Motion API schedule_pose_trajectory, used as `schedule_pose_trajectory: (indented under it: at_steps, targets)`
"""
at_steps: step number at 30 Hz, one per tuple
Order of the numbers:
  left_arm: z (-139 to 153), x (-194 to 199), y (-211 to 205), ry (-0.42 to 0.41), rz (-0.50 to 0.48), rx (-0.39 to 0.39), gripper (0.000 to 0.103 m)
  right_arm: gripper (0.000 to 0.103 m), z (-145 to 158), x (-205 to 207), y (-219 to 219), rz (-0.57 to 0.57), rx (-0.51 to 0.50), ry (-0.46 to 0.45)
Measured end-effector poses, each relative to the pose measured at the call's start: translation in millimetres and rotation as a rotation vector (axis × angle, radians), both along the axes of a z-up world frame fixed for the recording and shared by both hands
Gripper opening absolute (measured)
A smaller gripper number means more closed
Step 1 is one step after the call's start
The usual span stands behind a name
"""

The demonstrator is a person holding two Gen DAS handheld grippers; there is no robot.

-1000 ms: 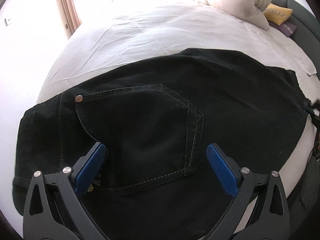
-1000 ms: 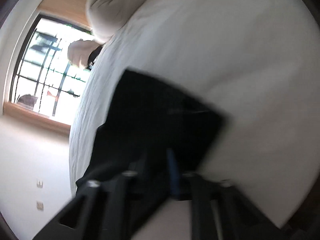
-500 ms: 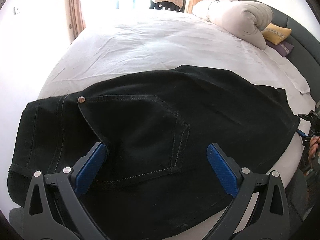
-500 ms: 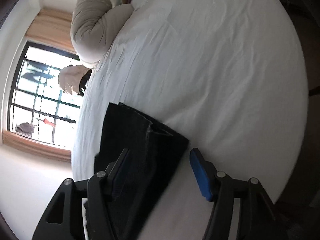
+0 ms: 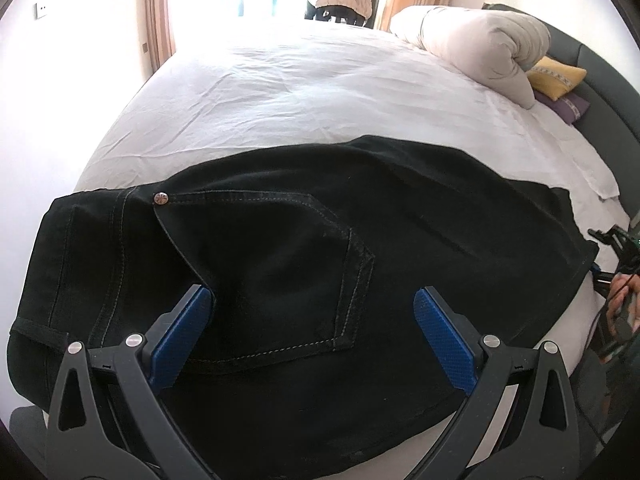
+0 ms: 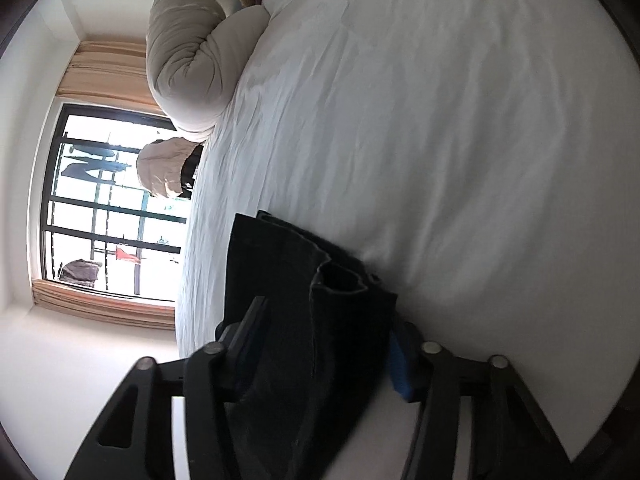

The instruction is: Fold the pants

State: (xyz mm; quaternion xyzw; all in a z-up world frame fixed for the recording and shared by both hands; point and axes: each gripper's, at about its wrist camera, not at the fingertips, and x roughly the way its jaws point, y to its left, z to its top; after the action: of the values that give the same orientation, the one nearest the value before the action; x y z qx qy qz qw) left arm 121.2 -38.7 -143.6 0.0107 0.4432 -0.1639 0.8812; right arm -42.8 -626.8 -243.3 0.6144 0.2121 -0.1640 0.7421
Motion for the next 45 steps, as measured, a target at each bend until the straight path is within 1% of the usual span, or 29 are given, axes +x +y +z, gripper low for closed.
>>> schedule_pose_trajectory:
  at_steps: [1, 2, 4, 5, 7, 9, 11, 14, 15, 17, 18, 19, 21, 22, 23, 24, 25, 26, 27, 28, 29, 30, 33, 34, 37, 39, 42, 45]
  targets:
    - [1, 0, 0, -0.002, 0.001, -0.003, 0.103, 0.038, -1, 3, -1, 0.003, 0.002, -0.003]
    - [2, 0, 1, -0.002, 0.002, -0.007, 0.103, 0.026, -5, 6, -2, 0.006, 0.016, -0.011]
    - [5, 1, 4, 0.001, 0.009, -0.021, 0.103, 0.016, -12, 6, -4, -0.004, 0.05, -0.032]
    - [7, 1, 6, 0.002, 0.014, -0.031, 0.103, 0.013, -13, 6, -4, -0.011, 0.053, -0.041]
    - [12, 1, 9, 0.0, 0.023, -0.04, 0.103, 0.012, -14, 3, -3, -0.023, 0.049, -0.062]
    - [19, 1, 14, -0.004, 0.037, -0.068, 0.103, 0.012, -14, -1, -3, -0.032, 0.048, -0.077]
    - [27, 1, 18, -0.009, 0.042, -0.1, 0.103, 0.011, -14, -2, -3, -0.044, 0.047, -0.08]
    - [42, -1, 19, -0.041, 0.038, -0.132, 0.103, 0.011, -7, -1, 0, -0.065, 0.028, -0.076]
    - [48, -2, 19, -0.048, 0.037, -0.14, 0.103, 0.011, 0, 0, 4, -0.068, 0.005, -0.069]
    - [60, -2, 19, -0.062, 0.039, -0.182, 0.103, 0.011, 23, 9, 18, -0.047, -0.083, -0.059]
    - [63, -2, 19, -0.068, 0.041, -0.193, 0.103, 0.011, 39, 17, 29, -0.018, -0.147, -0.05]
    - [66, -1, 19, -0.07, 0.042, -0.201, 0.103, 0.011, 62, 32, 49, 0.041, -0.248, -0.042]
    - [68, 2, 16, -0.057, 0.036, -0.231, 0.103, 0.011, 96, 55, 91, 0.172, -0.417, -0.04]
    - [66, 4, 16, -0.045, 0.037, -0.249, 0.103, 0.011, 114, 70, 125, 0.278, -0.52, -0.044]
    - [64, 6, 15, -0.028, 0.038, -0.269, 0.103, 0.011, 128, 85, 168, 0.421, -0.639, -0.055]
    - [62, 7, 15, -0.012, 0.033, -0.293, 0.103, 0.011, 136, 96, 209, 0.561, -0.757, -0.062]
    - [59, 9, 14, 0.008, 0.027, -0.329, 0.103, 0.011, 138, 103, 254, 0.697, -0.878, -0.053]
    - [54, 11, 14, 0.027, 0.025, -0.358, 0.103, 0.011, 131, 108, 290, 0.812, -0.937, -0.046]
    - [50, 13, 14, 0.049, 0.025, -0.376, 0.103, 0.011, 120, 112, 320, 0.909, -0.969, -0.037]
    - [44, 15, 12, 0.084, 0.023, -0.394, 0.103, 0.01, 110, 115, 341, 0.965, -1.007, -0.016]
    - [39, 16, 11, 0.11, 0.015, -0.415, 0.103, 0.011, 100, 117, 353, 0.989, -1.019, 0.009]
    - [35, 17, 9, 0.131, 0.007, -0.437, 0.103, 0.011, 91, 120, 359, 0.992, -1.001, 0.03]
    - [22, 21, 4, 0.182, 0.009, -0.465, 0.103, 0.011, 86, 123, 358, 0.959, -0.996, 0.057]
    - [19, 22, 1, 0.195, 0.009, -0.477, 0.103, 0.011, 87, 125, 356, 0.96, -0.992, 0.059]
    - [6, 34, -14, 0.278, 0.007, -0.519, 0.103, 0.011, 89, 125, 352, 0.952, -1.01, 0.055]
    - [1, 41, -23, 0.307, 0.003, -0.56, 0.103, 0.011, 91, 125, 351, 0.946, -1.014, 0.05]
    - [-7, 54, -38, 0.374, 0.003, -0.599, 0.103, 0.011, 89, 124, 355, 0.937, -1.023, 0.045]
    - [-14, 69, -51, 0.418, -0.005, -0.612, 0.103, 0.011, 89, 124, 359, 0.931, -1.04, 0.042]
